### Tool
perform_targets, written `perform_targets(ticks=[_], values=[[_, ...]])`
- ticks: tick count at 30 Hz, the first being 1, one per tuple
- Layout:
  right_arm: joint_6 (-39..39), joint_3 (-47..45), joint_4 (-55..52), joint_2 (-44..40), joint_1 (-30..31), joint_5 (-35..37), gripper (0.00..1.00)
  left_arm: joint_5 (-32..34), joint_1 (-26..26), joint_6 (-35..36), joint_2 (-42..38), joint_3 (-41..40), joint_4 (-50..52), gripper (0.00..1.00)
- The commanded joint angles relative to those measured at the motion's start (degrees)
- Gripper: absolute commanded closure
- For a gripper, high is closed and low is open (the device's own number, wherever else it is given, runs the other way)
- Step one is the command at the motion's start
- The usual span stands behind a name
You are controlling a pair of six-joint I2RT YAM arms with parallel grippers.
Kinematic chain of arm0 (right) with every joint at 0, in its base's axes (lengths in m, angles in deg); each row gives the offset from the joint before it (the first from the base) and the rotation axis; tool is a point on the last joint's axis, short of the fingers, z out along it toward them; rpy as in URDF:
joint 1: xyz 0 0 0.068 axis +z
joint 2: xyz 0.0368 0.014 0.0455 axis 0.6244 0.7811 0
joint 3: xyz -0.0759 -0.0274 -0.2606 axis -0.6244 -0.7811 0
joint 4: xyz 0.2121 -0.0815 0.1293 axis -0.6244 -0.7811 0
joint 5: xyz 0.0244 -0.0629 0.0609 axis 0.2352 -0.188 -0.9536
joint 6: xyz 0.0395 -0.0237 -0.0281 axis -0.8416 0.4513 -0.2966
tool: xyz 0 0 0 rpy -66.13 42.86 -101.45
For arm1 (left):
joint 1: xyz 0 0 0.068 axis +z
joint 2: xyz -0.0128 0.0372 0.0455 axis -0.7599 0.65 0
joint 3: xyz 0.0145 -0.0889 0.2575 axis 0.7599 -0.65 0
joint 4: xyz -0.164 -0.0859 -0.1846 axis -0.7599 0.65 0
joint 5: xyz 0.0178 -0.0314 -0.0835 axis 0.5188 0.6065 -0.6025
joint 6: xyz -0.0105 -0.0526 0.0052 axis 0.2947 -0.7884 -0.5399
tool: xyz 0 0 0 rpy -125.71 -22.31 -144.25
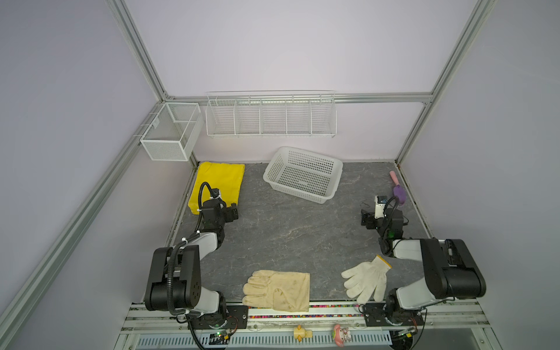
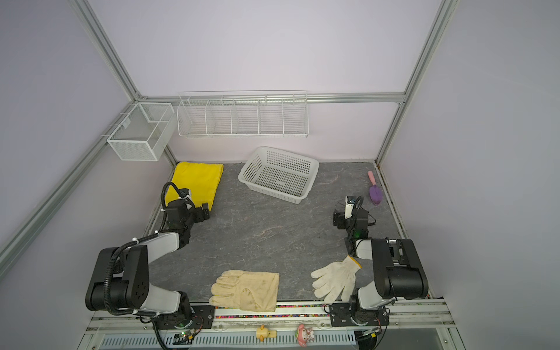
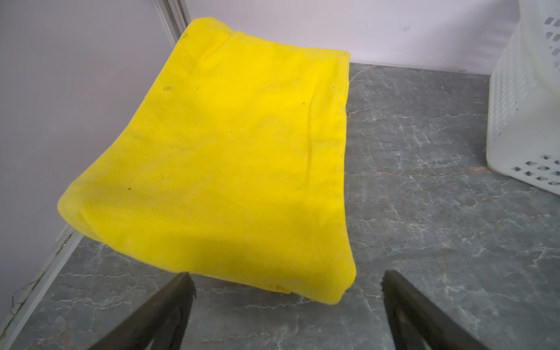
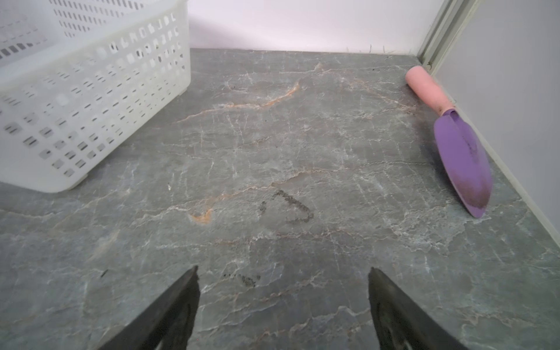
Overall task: Fold and stack the trousers
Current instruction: Reset both arms
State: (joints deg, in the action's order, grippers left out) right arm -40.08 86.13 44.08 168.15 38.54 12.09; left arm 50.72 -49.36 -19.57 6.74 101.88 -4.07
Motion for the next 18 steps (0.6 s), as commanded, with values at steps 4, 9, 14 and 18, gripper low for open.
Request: perform_targets(ticks=[4,9,14,18], values=[[1.19,-0.53,5.86,0.53,0.26,1.89,0.12,-5.52,1.93,-1.3,2.64,-3.53,-15.41,0.03],[1.11,-0.18,4.66,0.29,0.14,1.58,0.12,-4.96,1.92,-1.33,1.56,-3.49,-13.17,0.03],[0.79,0.26,4.16,0.62,-0.12,1.11,0.12,-4.87,1.92,-1.72,2.15,-4.37,-16.06,0.03],[0.77,-0.12,4.47,0.24,-0.23,0.95,0.12,-4.61,1.94,-1.88,1.88,-4.55,-16.21,0.03]])
